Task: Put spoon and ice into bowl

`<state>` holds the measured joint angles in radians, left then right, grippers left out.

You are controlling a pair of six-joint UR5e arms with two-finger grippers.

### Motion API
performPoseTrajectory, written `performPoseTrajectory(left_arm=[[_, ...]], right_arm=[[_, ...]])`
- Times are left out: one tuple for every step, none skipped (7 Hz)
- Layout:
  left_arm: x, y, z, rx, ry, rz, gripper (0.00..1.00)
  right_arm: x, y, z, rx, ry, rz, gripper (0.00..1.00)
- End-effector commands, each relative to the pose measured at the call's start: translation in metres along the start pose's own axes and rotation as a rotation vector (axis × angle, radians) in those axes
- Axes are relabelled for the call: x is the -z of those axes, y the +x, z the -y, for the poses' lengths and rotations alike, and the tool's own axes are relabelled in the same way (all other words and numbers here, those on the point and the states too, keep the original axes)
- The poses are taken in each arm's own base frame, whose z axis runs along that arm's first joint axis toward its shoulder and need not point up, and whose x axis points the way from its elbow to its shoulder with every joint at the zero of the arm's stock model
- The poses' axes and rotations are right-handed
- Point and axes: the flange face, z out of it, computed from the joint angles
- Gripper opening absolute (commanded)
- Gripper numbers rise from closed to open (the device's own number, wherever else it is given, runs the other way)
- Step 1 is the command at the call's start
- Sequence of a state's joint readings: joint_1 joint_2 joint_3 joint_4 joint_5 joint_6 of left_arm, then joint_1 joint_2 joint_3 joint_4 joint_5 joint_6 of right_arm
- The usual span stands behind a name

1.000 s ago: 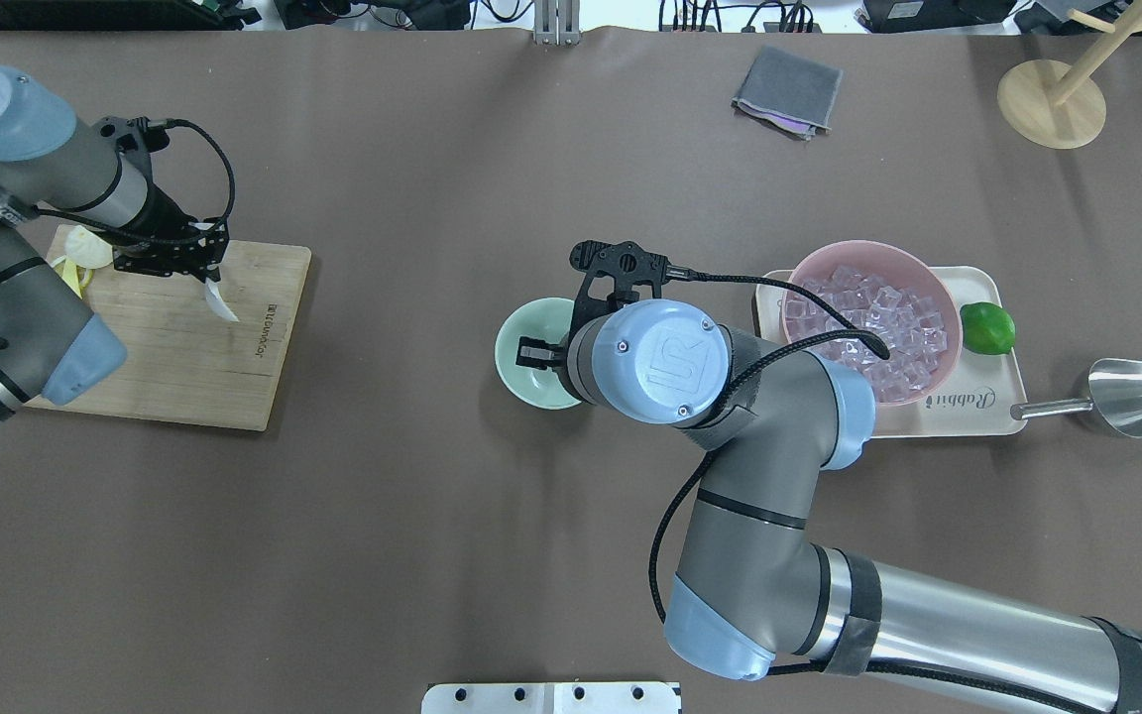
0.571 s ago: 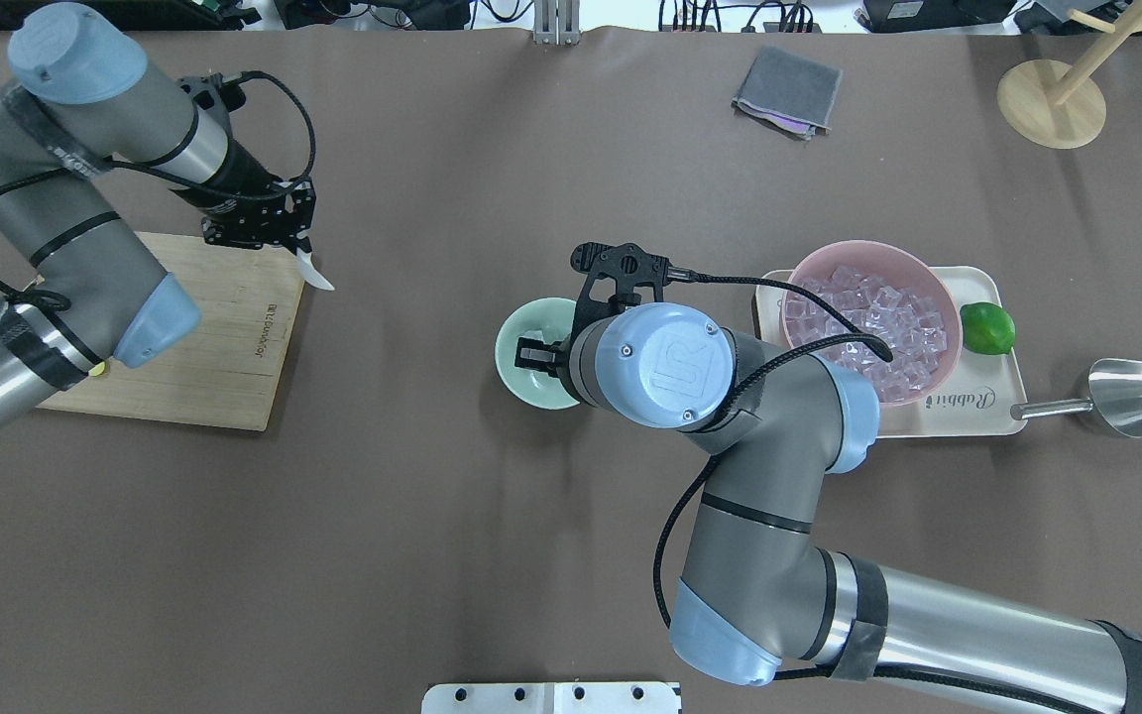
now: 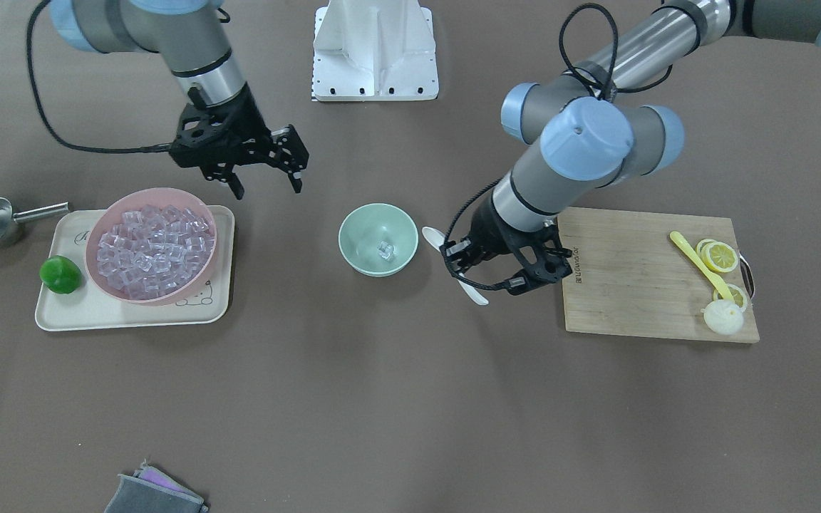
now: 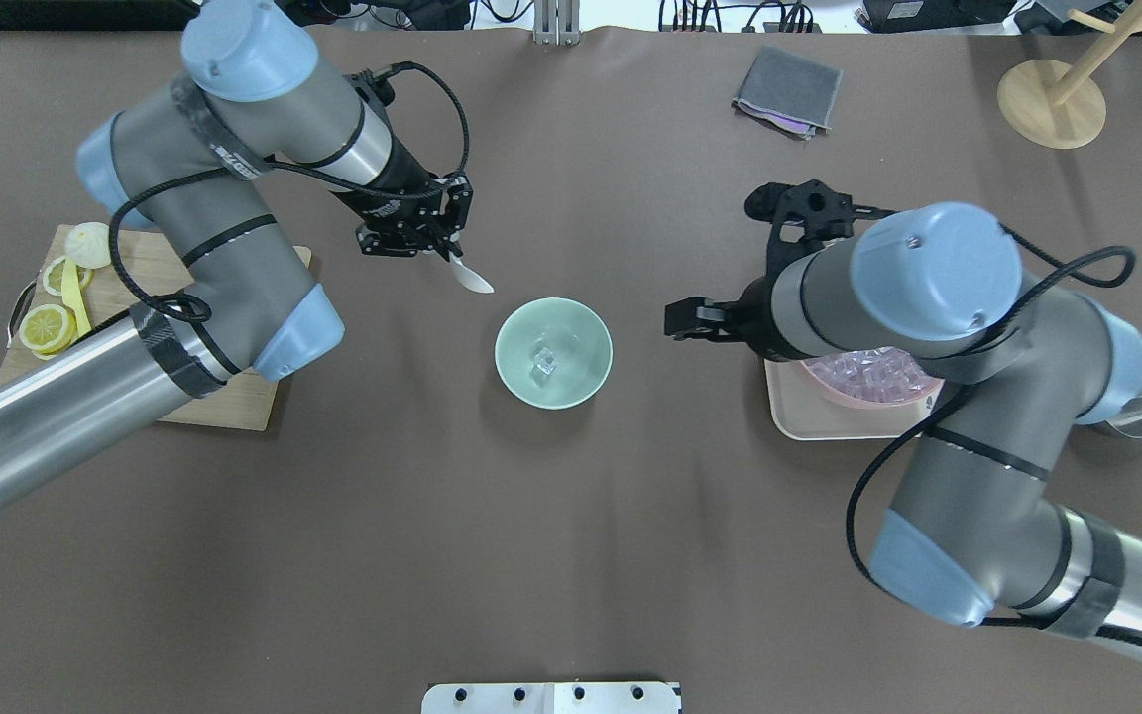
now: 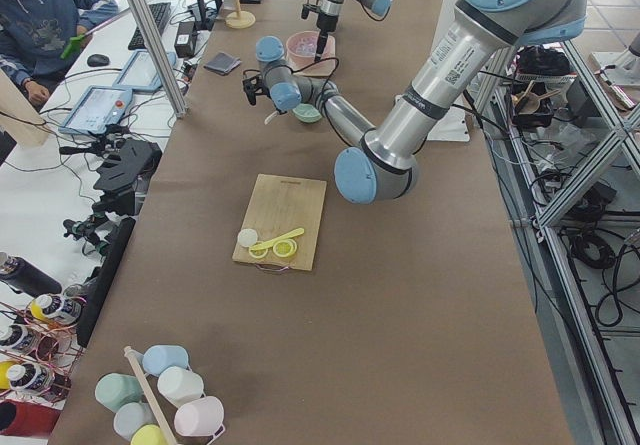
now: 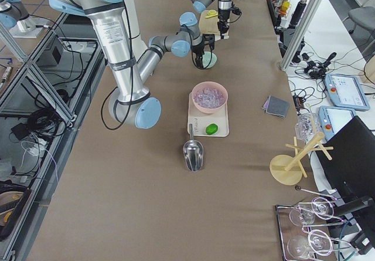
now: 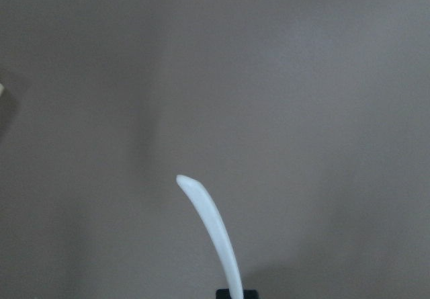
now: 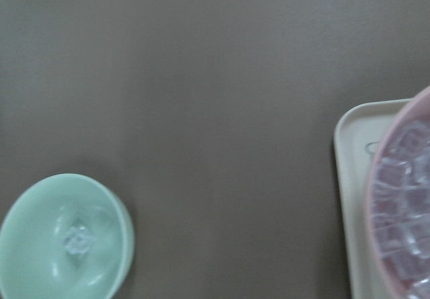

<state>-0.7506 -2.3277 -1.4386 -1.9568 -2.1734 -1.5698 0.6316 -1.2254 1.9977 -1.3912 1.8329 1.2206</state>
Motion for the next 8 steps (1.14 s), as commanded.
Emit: performPoseTrajectory(left_arm=[[-0.034,0.04,-0.057,-0.027,0.011,-0.013,0.0],[-0.038,0.048,-0.072,-0.043,0.0,-0.021,0.04],[-0.037,0.05,-0.078,-0.06,0.01,-0.029,0.97],[-0.033,0.04,-0.077,-0.075,0.017,-0.03,0.98],[-0.016,0.012,-0.079,-0.112,0.015,-0.04,0.98],[0.006,-0.022,-0.068,-0.154,0.029,-0.033,0.98],[0.036,-0.031,-0.033,-0.146,0.017,-0.012,0.98],[0.066,-0.045,-0.001,-0.118,0.04,-0.002,0.98]], right_arm=[[0.016,0.091,0.034,0.08,-0.039,-0.063,1.0],[0.024,0.125,0.044,0.1,-0.07,-0.07,1.0],[0.031,0.144,0.052,0.107,-0.071,-0.08,1.0],[0.035,0.154,0.056,0.113,-0.075,-0.082,1.0],[0.04,0.159,0.06,0.11,-0.074,-0.077,1.0],[0.048,0.167,0.07,0.094,-0.064,-0.075,1.0],[0.059,0.185,0.085,0.122,-0.064,-0.075,1.0],[0.067,0.223,0.11,0.153,-0.081,-0.076,1.0]])
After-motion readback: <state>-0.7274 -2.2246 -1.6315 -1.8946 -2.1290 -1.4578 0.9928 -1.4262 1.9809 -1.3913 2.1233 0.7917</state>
